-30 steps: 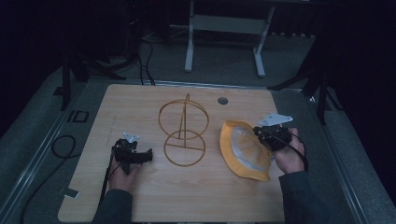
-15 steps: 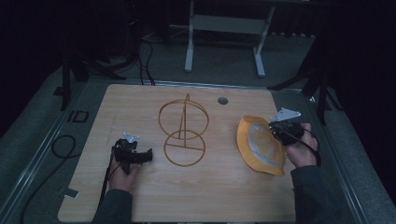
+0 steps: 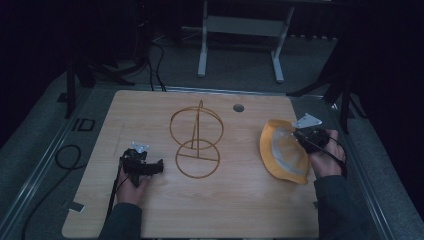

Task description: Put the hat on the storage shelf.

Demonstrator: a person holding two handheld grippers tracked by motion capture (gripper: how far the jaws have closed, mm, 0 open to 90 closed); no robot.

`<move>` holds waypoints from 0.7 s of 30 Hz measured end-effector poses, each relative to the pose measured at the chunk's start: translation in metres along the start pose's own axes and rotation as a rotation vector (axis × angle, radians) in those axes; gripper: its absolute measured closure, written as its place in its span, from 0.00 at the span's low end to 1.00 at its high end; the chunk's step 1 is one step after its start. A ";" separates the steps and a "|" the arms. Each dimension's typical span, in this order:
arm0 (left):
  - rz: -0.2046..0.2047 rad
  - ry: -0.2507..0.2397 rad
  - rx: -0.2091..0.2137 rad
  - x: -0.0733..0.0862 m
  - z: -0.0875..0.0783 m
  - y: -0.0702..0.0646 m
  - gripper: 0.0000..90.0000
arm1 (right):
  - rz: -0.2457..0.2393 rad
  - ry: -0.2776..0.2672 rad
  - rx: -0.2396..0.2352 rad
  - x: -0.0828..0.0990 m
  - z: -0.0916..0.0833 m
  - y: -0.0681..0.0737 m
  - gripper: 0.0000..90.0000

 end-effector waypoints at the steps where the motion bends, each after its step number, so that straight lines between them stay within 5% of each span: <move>1: 0.000 0.002 0.000 0.000 0.000 0.000 0.00 | -0.033 -0.014 0.045 -0.003 -0.003 0.002 0.97; 2: 0.002 0.002 0.001 0.000 0.000 0.000 0.00 | -0.065 -0.039 0.070 -0.006 -0.007 0.008 0.97; 5: 0.001 0.001 0.000 0.000 0.000 0.000 0.00 | -0.223 -0.049 0.018 -0.012 -0.012 0.046 0.97; 7: 0.001 0.001 0.000 0.000 0.000 0.000 0.00 | -0.259 -0.077 -0.097 -0.011 -0.015 0.073 0.97; 12: 0.001 0.001 0.000 0.000 0.000 0.000 0.00 | -0.155 -0.135 -0.373 -0.009 -0.020 0.093 0.96; 19: 0.002 0.001 0.000 0.000 0.000 0.000 0.00 | -0.057 -0.142 -0.604 -0.002 -0.024 0.096 0.90; 21: 0.001 0.001 0.000 0.000 0.000 0.000 0.00 | -0.063 -0.128 -0.656 0.002 -0.023 0.100 0.83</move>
Point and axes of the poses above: each handheld gripper's, and its own axes: z roughly forward along the jaws, x roughly out of its underside, y roughly to its left, the point moved 2 cm from there along z, roughly forward along the jaws
